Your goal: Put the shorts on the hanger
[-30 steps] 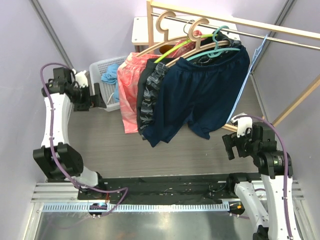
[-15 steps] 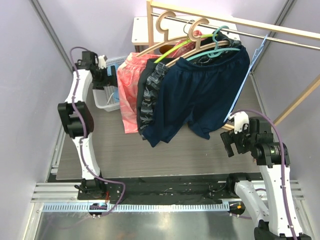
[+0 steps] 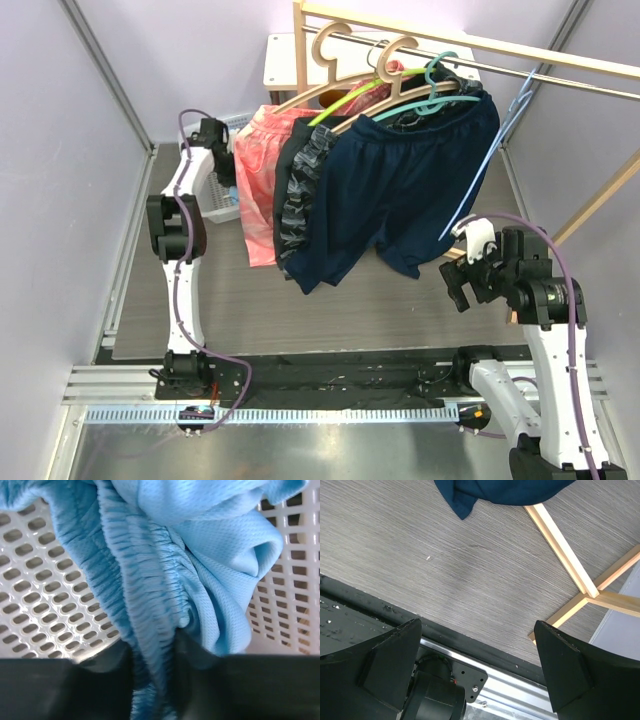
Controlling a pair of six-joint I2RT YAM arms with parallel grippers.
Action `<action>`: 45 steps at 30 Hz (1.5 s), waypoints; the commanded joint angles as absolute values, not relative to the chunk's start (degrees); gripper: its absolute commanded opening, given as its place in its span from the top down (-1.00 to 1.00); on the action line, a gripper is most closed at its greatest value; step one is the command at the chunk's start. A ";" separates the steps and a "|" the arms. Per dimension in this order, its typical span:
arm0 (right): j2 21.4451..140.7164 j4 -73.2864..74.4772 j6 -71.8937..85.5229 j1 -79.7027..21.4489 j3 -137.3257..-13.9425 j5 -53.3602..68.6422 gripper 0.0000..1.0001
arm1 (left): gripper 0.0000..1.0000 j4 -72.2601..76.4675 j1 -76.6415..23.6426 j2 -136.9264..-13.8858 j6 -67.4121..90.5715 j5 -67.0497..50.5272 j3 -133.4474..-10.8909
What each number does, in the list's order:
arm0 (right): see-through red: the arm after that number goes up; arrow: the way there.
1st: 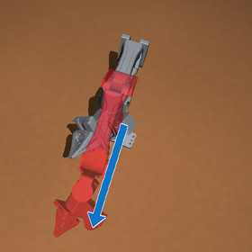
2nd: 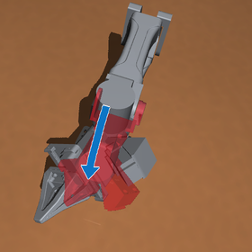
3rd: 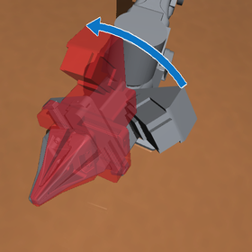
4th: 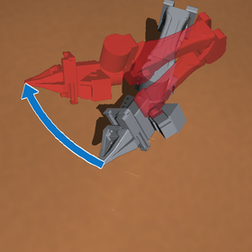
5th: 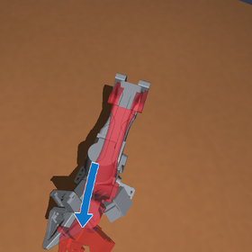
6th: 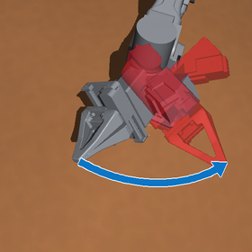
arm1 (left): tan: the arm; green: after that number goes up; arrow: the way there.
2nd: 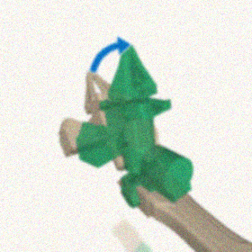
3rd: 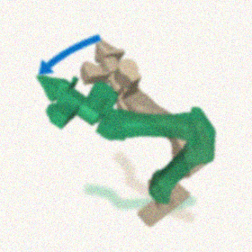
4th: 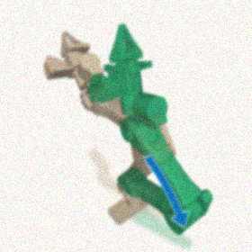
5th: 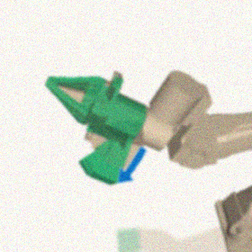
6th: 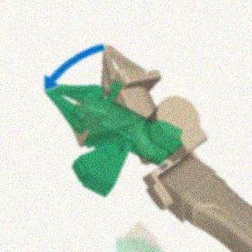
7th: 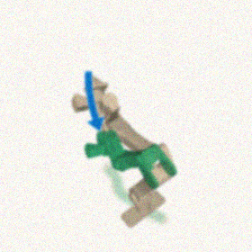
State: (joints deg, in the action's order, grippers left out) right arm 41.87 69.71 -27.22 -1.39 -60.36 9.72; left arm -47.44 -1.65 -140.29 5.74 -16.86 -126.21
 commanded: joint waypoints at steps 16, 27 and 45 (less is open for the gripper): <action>42.89 78.75 -35.24 -1.23 -72.42 21.36 -0.99 | 1.00 -60.37 4.48 -109.17 -2.63 -18.72 -135.52; 45.61 84.02 -39.19 -1.23 -79.54 27.06 -1.00 | 0.99 -78.29 3.52 -92.03 -13.43 -30.14 -134.48; 53.79 86.40 -37.00 -1.14 -89.91 37.79 -0.99 | 0.99 -93.44 -16.70 -74.09 -25.68 -28.91 -120.40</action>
